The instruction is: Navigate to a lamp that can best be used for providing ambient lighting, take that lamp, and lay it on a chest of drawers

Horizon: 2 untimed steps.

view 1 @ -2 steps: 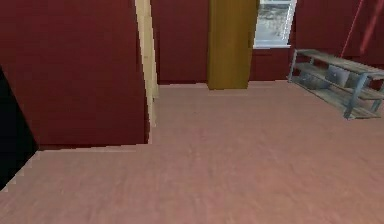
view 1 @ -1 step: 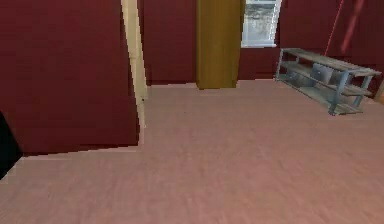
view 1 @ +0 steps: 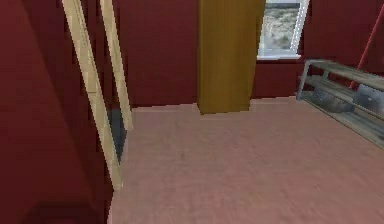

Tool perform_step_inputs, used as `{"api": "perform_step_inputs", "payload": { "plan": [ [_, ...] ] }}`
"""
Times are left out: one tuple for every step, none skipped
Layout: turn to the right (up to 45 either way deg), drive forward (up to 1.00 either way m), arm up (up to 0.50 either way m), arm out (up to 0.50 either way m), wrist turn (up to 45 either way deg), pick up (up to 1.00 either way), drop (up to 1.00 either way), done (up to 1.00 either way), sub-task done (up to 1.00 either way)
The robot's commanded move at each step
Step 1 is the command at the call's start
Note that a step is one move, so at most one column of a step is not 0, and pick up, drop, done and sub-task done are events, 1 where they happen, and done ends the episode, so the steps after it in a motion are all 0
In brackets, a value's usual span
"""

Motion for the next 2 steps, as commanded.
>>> {"api": "perform_step_inputs", "payload": {
  "plan": [
    [3.0, 0.00, 0.00, 0.00, 0.0, 0.00, 0.00, 0.00, 0.00],
    [0.0, 0.70, 0.00, 0.00, 0.0, 0.00, 0.00, 0.00, 0.00]
  ]
}}
